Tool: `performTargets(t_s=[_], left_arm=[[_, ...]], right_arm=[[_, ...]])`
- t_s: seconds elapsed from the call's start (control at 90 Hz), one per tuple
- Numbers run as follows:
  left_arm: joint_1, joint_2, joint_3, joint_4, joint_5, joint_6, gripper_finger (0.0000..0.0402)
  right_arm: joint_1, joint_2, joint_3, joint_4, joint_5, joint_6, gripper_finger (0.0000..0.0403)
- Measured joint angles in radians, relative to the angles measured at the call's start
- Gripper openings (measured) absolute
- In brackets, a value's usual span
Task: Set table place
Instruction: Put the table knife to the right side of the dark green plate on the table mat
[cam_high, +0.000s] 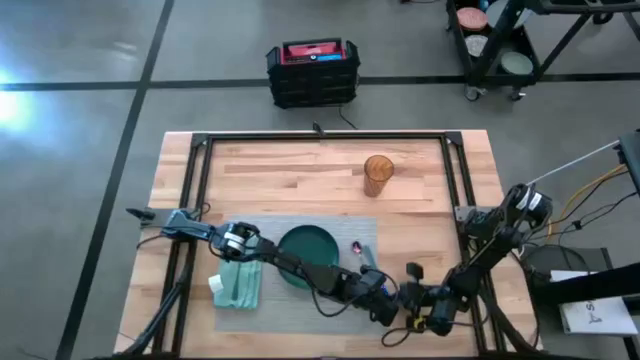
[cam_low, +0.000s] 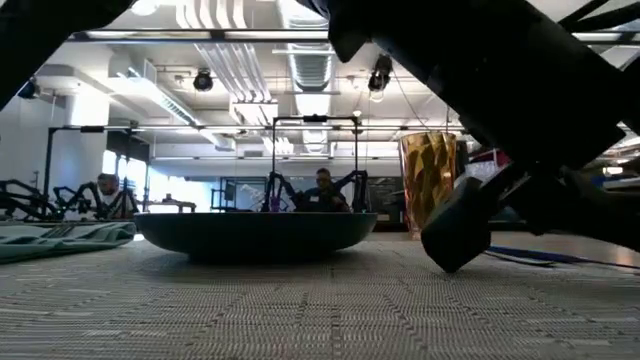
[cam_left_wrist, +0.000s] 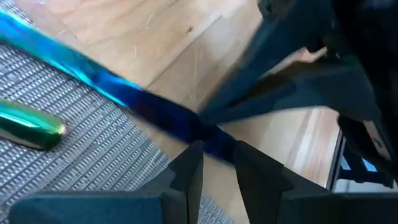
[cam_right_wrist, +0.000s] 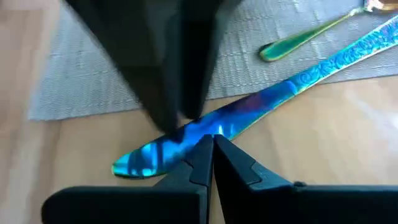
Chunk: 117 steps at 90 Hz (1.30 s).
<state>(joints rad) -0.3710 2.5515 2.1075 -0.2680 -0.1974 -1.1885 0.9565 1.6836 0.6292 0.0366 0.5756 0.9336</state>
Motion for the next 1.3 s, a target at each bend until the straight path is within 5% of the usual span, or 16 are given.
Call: performTargets(t_s=[0.122,0.533,0.911,1.3], left_arm=[[-0.004,0.000,0.000,0.000,-0.003,0.001,0.0077],[-0.045,-0.005,-0.002,-0.004,0.010,-0.003,0.0077],[-0.067,-0.003,-0.002,-0.003,-0.055,-0.072,0.0077],[-0.061,-0.006,0.121,-0.171,-0.043,-0.164,0.0076]], right_arm=[[-0.002,0.000,0.012,0.038,-0.061,-0.004,0.0000],[0.036,-0.063,0.160,-0.241,-0.110,-0.119,0.0000],[0.036,0.118,0.153,-0.104,-0.029,-0.160,0.0000],[0.033,0.117,0.167,-0.108,-0.001,-0.187,0.0000]])
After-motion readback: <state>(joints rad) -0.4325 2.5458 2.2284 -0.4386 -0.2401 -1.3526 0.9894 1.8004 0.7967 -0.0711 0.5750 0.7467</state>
